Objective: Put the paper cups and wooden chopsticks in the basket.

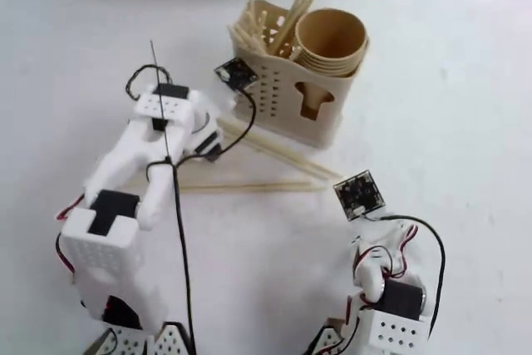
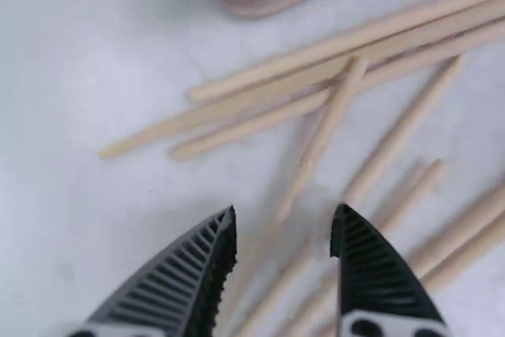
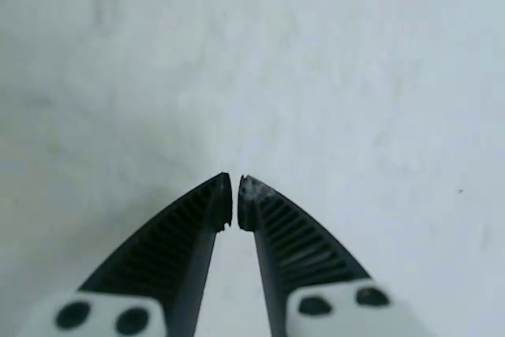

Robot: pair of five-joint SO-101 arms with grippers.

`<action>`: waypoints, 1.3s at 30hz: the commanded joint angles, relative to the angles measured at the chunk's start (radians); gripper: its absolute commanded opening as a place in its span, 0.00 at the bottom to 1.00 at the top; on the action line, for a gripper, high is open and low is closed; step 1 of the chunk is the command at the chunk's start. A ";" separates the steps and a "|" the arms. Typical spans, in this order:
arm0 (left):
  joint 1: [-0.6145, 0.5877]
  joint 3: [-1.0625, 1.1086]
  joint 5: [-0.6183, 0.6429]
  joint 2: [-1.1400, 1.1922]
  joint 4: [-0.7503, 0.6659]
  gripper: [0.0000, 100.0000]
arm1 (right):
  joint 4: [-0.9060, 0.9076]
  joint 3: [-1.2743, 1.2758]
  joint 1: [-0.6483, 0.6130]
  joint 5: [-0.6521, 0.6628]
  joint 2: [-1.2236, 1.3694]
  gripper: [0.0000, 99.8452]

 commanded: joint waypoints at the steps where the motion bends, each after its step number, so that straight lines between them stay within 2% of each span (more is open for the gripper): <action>1: -0.061 0.049 0.006 -0.058 0.002 0.20 | 0.005 0.009 -0.015 0.009 -0.012 0.03; 6: -0.094 0.195 -0.044 -0.165 -0.055 0.20 | 0.005 0.009 -0.015 0.009 -0.012 0.03; 12: -0.136 0.242 0.011 -0.286 -0.083 0.20 | 0.005 0.009 -0.015 0.009 -0.012 0.03; 15: -0.173 0.242 0.021 -0.283 -0.147 0.20 | 0.005 0.009 -0.015 0.008 -0.010 0.03; 21: -0.160 0.305 -0.109 -0.283 -0.176 0.20 | 0.005 0.009 -0.015 0.009 -0.010 0.03; 27: -0.156 0.305 -0.117 -0.283 -0.275 0.20 | 0.005 0.009 -0.015 0.009 -0.010 0.03; 34: -0.143 0.305 -0.120 -0.268 -0.282 0.20 | 0.005 0.009 -0.015 0.009 -0.010 0.03; 39: -0.145 0.245 -0.166 -0.125 -0.288 0.20 | 0.005 0.009 -0.015 0.009 -0.010 0.03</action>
